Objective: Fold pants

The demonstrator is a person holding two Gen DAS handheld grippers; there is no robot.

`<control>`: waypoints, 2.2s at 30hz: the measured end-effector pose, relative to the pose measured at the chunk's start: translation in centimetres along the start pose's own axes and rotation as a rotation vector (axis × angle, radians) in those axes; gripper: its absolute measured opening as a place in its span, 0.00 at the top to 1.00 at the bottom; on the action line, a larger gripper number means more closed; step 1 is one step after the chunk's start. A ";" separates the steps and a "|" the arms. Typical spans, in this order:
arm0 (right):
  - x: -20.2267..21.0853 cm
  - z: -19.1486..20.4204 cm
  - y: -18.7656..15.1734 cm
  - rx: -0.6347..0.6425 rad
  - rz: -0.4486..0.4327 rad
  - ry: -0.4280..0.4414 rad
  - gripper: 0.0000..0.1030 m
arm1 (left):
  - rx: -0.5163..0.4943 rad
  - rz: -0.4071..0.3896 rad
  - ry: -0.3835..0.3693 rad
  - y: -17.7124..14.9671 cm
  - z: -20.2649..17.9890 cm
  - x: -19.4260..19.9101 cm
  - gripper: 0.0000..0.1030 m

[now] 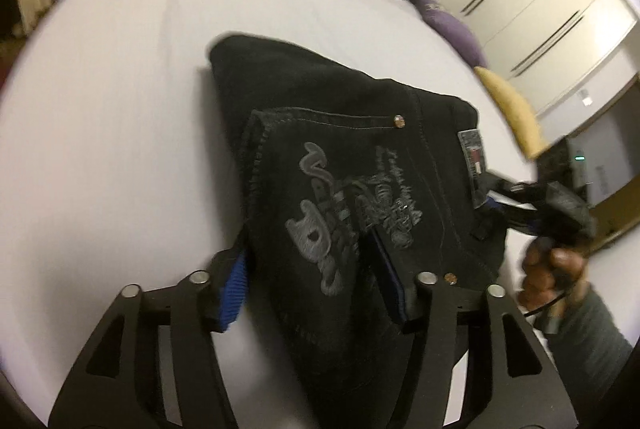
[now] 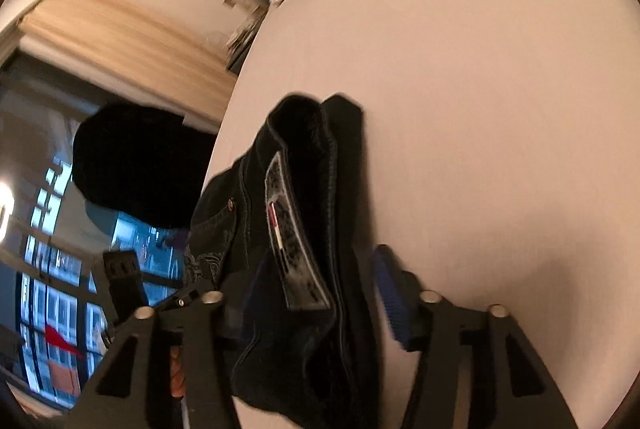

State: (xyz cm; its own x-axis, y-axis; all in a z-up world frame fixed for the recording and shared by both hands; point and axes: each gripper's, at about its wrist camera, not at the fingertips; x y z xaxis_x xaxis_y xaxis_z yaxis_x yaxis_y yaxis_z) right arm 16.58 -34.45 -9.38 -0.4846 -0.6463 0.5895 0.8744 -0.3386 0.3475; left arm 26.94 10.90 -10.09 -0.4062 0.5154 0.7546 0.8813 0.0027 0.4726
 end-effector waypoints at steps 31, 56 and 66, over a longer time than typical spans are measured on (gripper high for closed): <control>31.8 35.7 -18.2 0.696 -0.932 -0.395 0.00 | -0.163 -0.924 0.555 -15.6 -23.9 41.6 0.00; 18.4 26.9 -19.0 0.441 -0.439 -0.644 0.00 | -0.063 -0.322 0.501 -16.3 -18.9 25.4 0.00; 17.6 26.1 -19.4 0.429 -0.402 -0.673 0.00 | -0.061 -0.270 0.493 -16.1 -18.5 23.6 0.00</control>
State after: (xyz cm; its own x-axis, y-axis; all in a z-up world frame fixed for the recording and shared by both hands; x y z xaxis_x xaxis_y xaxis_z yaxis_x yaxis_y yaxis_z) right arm -9.62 -21.41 13.31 -0.7824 0.0499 0.6207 0.6163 -0.0807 0.7834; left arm -1.27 7.14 8.52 -0.6932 0.0420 0.7195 0.7206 0.0220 0.6930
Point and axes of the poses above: each gripper's, at about its wrist camera, not at the fingertips, and x roughly against the way its jaws point, z to its left, y to its top
